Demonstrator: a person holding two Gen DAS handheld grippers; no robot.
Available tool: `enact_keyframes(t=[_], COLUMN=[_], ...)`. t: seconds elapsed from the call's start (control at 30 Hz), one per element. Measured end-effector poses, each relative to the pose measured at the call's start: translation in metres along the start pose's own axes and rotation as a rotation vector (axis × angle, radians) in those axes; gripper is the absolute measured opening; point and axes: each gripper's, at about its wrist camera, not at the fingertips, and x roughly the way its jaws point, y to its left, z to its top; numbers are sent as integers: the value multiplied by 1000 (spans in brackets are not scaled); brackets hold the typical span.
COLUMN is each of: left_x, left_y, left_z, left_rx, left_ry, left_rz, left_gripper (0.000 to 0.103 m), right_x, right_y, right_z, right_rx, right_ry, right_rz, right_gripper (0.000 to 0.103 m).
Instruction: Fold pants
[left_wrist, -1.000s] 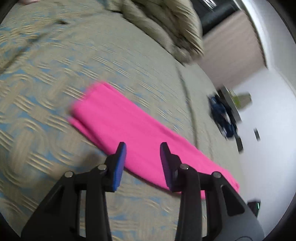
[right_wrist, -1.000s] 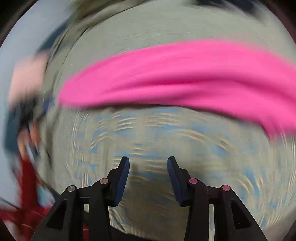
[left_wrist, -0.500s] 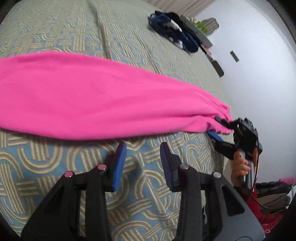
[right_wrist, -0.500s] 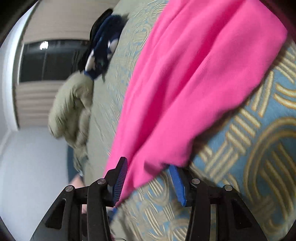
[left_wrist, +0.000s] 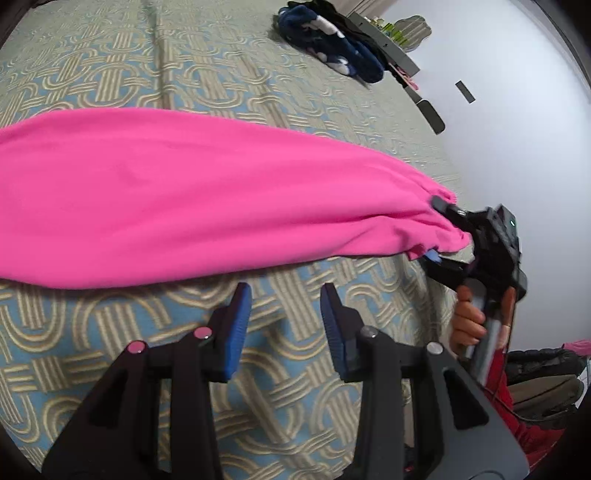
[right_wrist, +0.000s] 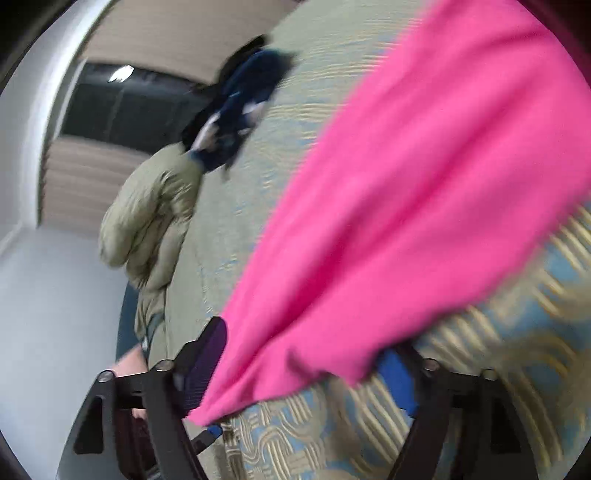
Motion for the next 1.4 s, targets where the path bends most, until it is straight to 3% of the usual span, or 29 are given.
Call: enact_keyframes(t=[0.13,0.17,0.2,0.23,0.27,0.33,0.5,0.57,0.67,0.73,0.8,0.9,0.97,1.07,1.13,1.23,1.3,1.4], left_x=[-7,-9,-10,-10,-11,-16,-27,-33,-39,-51,-64,-94,-118,-147,-165,-181,-186,-186], left_y=[0,3,5,6,7,9,11,16,31,47,60,94,126,169,198,231,249,264], left_z=[0,0,0,1,2,2,4,3,0,-4,-5,-7,-9,-14,-22,-34,-41,-49], left_rx=[-2,-10,-19,-27,-32,-38,-38,-46,-88,-137,-168,-239,-320,-434,-510,-599,-648,-678], left_ry=[-18,-20,-20,-21,-22,-31,-57,-73,-91,-112,-146,-225,-293,-363,-405,-444,-459,-478], left_rz=[7,9,13,19,23,25,34,39,61,80,102,180,250,304,341,377,374,355], left_gripper=[40,40,40,40,40,40,40,40,40,40,40,51,52,52,52,53,53,53], right_x=[8,8,6,4,3,-4,-55,-63,-41,-41,-58,-94,-112,-123,-122,-104,-80,-23], right_y=[10,11,7,-4,-12,-14,12,12,-16,-29,-28,-12,0,4,7,31,62,132], right_z=[-1,-1,0,1,0,0,-11,-16,-28,-32,-32,-24,-18,-7,-4,1,1,-12], right_rx=[-79,-74,-53,8,59,83,44,49,90,141,153,59,-22,-30,-19,-82,-197,-486], right_ry=[-7,-17,-29,-33,-8,9,5,29,158,153,133,6,-79,-122,-137,-123,-69,78], right_rz=[-18,-22,-32,-51,-30,20,43,23,-140,-107,-127,-253,-326,-377,-354,-325,-308,-251], right_gripper=[80,66,38,17,9,8,7,8,13,14,24,35,40,43,43,43,43,43])
